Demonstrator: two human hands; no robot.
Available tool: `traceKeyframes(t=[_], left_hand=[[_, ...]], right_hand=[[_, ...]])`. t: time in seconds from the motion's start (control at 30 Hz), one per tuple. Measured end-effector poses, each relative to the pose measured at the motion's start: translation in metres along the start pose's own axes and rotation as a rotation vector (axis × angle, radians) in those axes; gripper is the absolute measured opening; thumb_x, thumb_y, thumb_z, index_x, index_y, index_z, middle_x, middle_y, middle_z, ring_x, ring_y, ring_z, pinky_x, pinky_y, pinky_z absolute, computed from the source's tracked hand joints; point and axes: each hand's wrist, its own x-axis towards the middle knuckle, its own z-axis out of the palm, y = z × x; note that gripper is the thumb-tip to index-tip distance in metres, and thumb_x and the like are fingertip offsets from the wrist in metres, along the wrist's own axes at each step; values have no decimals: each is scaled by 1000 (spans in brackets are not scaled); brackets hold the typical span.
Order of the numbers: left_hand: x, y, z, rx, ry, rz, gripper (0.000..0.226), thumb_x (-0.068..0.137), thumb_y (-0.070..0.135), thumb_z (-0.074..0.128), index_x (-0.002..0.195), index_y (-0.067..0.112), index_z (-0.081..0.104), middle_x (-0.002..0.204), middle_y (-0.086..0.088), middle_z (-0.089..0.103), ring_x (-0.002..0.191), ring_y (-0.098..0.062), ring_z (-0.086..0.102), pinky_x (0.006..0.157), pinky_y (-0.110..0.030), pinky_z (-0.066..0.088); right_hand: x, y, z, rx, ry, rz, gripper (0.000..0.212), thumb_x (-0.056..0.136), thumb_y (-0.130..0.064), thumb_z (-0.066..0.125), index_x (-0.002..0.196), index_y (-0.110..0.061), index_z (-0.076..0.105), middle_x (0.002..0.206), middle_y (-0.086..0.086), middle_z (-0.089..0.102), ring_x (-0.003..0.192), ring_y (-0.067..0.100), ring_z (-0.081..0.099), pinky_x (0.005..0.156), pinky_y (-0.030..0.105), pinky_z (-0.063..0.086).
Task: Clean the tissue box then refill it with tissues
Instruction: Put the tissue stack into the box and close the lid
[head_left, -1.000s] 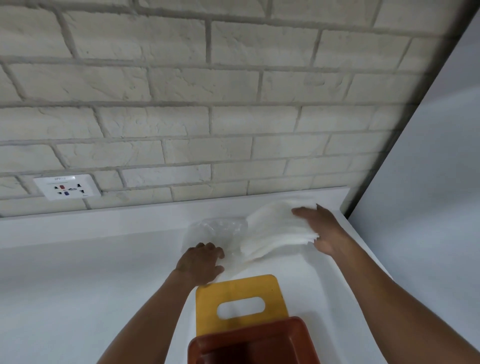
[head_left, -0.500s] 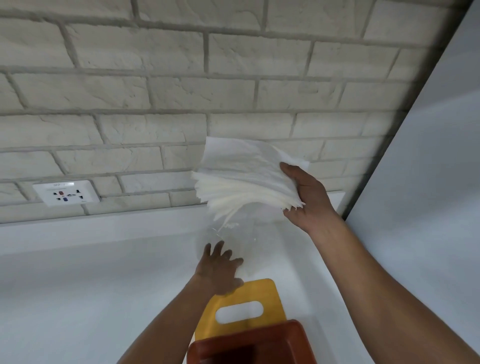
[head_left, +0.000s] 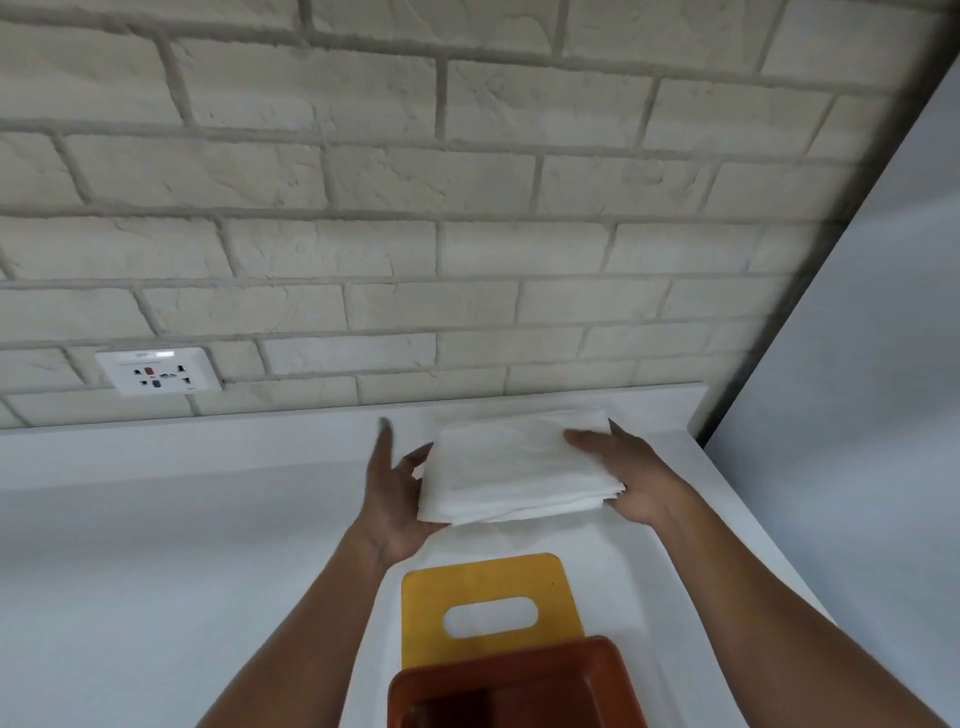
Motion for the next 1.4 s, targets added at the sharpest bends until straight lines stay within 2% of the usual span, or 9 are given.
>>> traceKeyframes(t=[0.13,0.3,0.47,0.67,0.87,1.0,1.23,1.33,1.4], left_hand=[[4,3,21,358,64,86,83,74,53,86,144,30,47,136,-3,67,120,-28,69,81,-45,62],[9,22,38,260,47,243,60,88,17,80,140,28,52,129,-6,71,109,-28,71,67,-40,63],[9,31,29,221,13,269,49,93,0,71,129,30,57,116,-6,74,97,-29,73,65,-40,64],[8,26,29,67,-34,247,55,89,0,71,135,25,57,119,-10,74,95,-31,75,62,-39,64],[6,31,21,257,-15,231,50,92,-3,67,134,23,58,120,-11,71,92,-29,73,61,-38,64],[-5,26,12,402,43,199,54,91,-2,72,137,22,56,118,-10,72,92,-27,73,64,-36,63],[-25,5,1,841,196,357,98,72,14,97,152,35,43,144,-2,56,125,-23,61,104,-42,55],[-43,2,-5,531,212,196,124,61,21,103,163,22,33,143,-5,63,123,-26,67,110,-48,52],[-61,-2,-6,392,97,5,94,66,22,97,148,4,55,127,-15,75,109,-30,76,96,-48,62]], right_hand=[[4,-5,11,192,-35,20,35,84,-22,77,117,-26,67,110,9,74,103,33,70,87,47,56],[9,-14,27,186,-76,99,50,82,-51,73,118,-17,69,114,11,72,103,32,70,88,47,55],[17,0,18,285,-23,63,59,77,-39,82,128,-15,64,120,12,69,107,32,68,87,44,56],[18,28,14,486,-72,173,86,66,-80,64,122,-16,67,123,12,66,114,34,63,95,48,49],[12,23,11,579,-113,134,73,76,-50,78,135,-11,58,108,10,69,91,24,67,77,37,55],[-1,28,3,318,-126,217,63,67,-55,83,113,-14,69,100,8,71,88,24,66,80,35,53],[-24,37,14,-122,-81,132,49,74,-16,84,119,-11,67,107,8,75,102,27,71,96,47,53],[-40,43,13,-185,-62,105,46,74,-23,85,115,-12,69,105,6,75,99,26,71,94,45,54],[-52,47,10,-188,-76,85,44,75,-31,84,114,-15,70,105,6,75,99,26,72,93,44,55]])
